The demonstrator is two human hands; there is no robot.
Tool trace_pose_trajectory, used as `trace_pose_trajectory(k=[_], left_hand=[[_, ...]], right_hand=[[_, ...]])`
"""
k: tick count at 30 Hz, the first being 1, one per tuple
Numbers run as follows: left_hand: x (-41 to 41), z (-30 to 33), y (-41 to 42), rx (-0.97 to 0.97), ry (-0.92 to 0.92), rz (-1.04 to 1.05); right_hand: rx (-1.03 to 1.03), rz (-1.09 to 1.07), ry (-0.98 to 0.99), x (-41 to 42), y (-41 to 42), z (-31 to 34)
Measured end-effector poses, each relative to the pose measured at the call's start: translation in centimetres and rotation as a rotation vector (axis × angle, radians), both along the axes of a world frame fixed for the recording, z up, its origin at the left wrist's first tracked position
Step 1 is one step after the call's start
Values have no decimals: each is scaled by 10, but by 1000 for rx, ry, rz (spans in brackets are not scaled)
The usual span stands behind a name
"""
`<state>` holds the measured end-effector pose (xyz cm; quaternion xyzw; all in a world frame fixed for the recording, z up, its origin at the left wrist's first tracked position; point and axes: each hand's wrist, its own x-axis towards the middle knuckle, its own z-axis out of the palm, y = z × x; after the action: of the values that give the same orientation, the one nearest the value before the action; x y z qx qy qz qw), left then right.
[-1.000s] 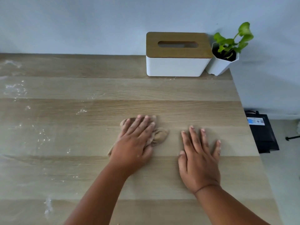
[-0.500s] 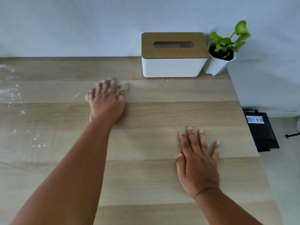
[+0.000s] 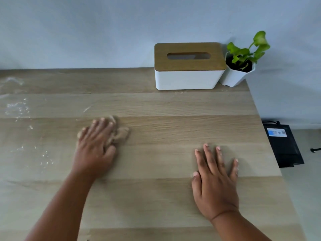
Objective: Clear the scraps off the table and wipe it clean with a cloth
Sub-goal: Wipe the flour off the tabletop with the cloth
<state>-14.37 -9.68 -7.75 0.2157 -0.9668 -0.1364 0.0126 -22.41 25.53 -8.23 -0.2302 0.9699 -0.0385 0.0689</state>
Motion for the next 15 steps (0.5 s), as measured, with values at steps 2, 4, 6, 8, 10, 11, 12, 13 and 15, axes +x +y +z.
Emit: trace_pose_trajectory(k=[2,4,6,8,10,11,12,13,15], left_hand=[[-27,0,-23,-77,-44,292],[-62,2,-37,-81,-75,499],[-98,5,-40,-12,-88,591],[-127,8,-32,26,-90,550],[-144,9,-11,4,-94,390],[-146,10,3,-16,-92,289],[-145,11,18,-33,-89,190],[-140,11,34,-43,-88,96],[-119,10,66,-35,-101,-73]], right_hand=[[0,-3,-7,1,0,0],[-2,-11,-11,1,0,1],[-6,-14,-18,1,0,0],[-2,-12,-22,1,0,-1],[5,-10,-16,1,0,-2],[5,-10,-12,1,0,-2],[3,-11,-8,1,0,-2],[0,-13,-5,1,0,-3],[5,-9,3,1,0,-3]])
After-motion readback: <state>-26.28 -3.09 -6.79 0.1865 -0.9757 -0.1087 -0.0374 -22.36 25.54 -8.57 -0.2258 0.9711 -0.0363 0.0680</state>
